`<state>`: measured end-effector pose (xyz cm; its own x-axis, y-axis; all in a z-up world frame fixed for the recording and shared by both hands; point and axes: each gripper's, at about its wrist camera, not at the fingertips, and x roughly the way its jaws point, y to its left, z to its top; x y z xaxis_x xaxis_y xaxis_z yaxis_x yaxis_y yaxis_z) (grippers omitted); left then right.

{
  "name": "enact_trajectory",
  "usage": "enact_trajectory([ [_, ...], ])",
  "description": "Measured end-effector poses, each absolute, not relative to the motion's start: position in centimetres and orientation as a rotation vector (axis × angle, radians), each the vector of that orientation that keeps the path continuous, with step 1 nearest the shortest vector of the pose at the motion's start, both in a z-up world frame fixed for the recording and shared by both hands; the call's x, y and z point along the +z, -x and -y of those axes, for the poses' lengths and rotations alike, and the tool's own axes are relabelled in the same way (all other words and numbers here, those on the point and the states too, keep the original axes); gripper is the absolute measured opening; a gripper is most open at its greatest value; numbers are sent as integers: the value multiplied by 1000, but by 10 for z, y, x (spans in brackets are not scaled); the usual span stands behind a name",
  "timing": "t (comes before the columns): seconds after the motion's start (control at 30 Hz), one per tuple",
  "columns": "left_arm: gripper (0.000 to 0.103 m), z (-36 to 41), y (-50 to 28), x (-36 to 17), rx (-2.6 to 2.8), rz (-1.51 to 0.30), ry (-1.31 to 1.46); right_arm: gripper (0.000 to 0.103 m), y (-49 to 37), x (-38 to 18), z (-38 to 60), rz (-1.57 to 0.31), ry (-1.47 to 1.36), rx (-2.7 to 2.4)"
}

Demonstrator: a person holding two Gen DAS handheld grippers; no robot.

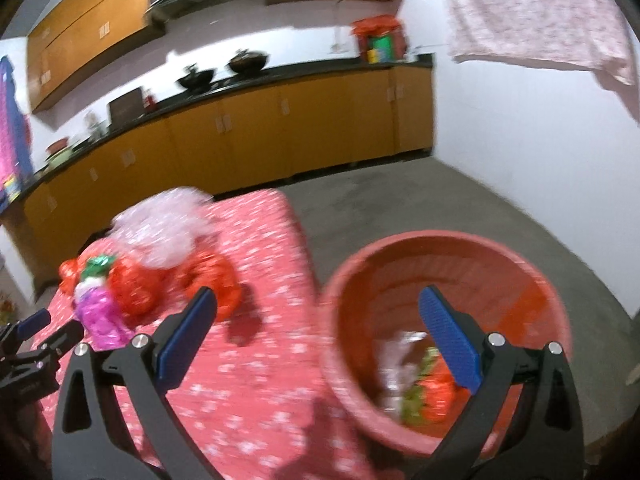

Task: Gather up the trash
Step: 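Grasp the pink bag with the left tool while the right tool grasps an orange bag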

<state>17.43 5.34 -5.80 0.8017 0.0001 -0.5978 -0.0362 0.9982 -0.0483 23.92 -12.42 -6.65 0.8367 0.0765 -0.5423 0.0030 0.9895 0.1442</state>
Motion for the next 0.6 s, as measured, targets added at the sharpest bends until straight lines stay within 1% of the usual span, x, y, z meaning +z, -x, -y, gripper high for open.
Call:
enact_trajectory([
  [0.2, 98, -79, -188, -71, 77, -684, 151, 99, -274, -81, 77, -616, -89, 119],
  [0.33, 97, -76, -199, -82, 85, -715, 179, 98, -300, -93, 62, -649, -60, 146],
  [0.4, 94, -76, -205, -87, 91, -729, 192, 98, -312, -97, 60, -663, -50, 156],
  [0.47, 87, -77, -210, -93, 96, -746, 199, 95, -322, -102, 55, -683, -40, 174],
  [0.53, 84, -81, -218, -98, 101, -764, 202, 93, -330, -106, 51, -702, -29, 192],
  [0.6, 84, -82, -222, -100, 108, -768, 192, 90, -336, -111, 46, -720, -18, 212],
])
